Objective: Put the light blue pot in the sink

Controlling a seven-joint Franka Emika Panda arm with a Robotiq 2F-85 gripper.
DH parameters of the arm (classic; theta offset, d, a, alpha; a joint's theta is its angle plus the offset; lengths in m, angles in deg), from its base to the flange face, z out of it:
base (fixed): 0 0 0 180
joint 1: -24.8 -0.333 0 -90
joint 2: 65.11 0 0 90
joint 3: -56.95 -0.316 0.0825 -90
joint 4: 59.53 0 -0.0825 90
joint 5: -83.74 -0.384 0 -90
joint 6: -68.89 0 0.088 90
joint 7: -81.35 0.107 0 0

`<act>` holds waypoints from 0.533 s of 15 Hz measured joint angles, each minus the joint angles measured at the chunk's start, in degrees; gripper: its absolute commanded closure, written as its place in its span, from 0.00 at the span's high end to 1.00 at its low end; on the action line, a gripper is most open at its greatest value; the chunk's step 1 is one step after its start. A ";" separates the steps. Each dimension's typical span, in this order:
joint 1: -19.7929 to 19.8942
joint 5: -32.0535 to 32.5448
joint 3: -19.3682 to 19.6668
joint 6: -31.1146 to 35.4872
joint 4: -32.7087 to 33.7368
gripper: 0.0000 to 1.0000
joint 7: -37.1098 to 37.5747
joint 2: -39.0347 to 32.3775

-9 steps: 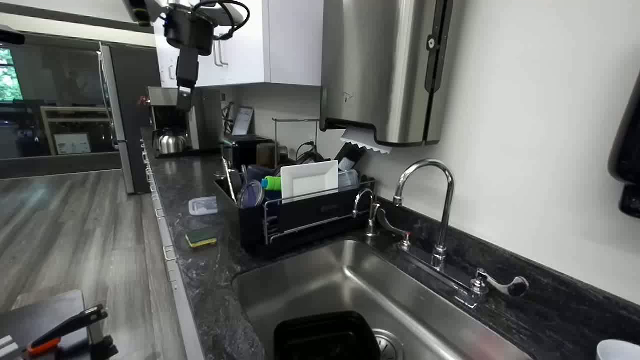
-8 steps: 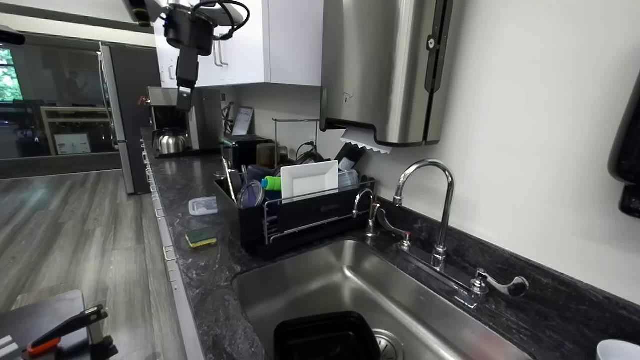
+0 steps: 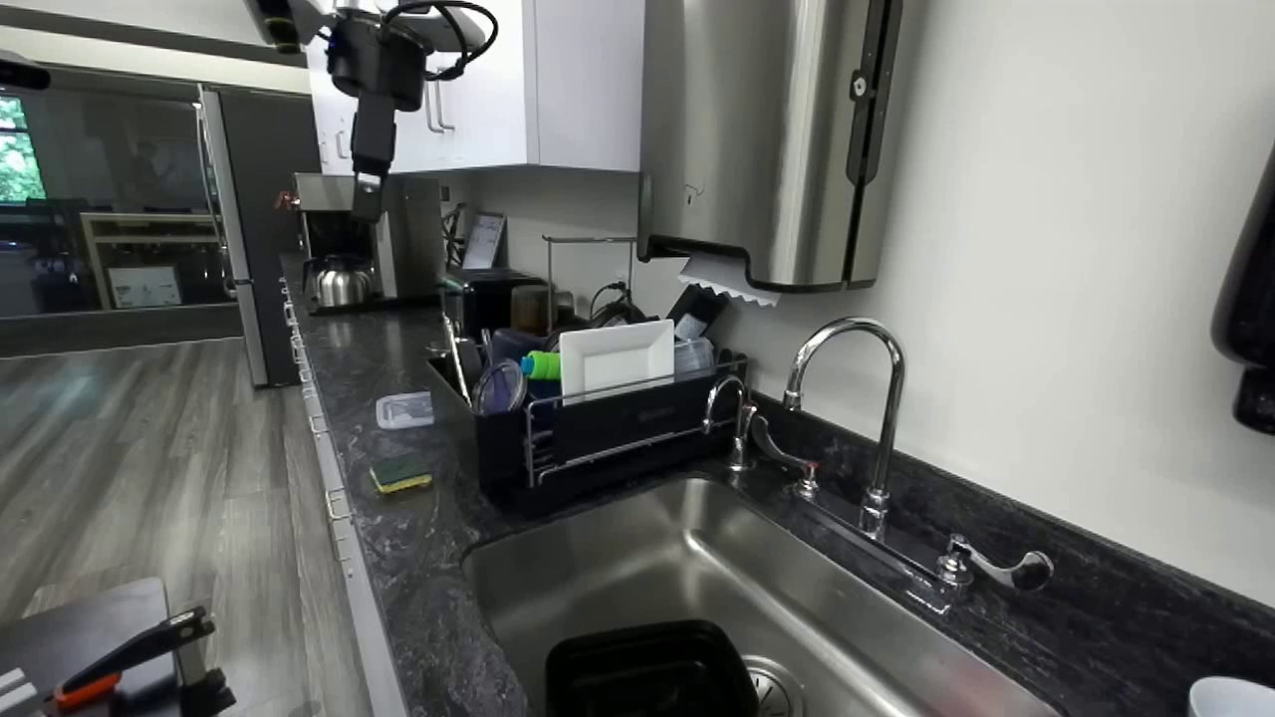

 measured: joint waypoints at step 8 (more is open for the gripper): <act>0.00 0.00 0.34 0.50 -0.29 1.00 0.17 -0.95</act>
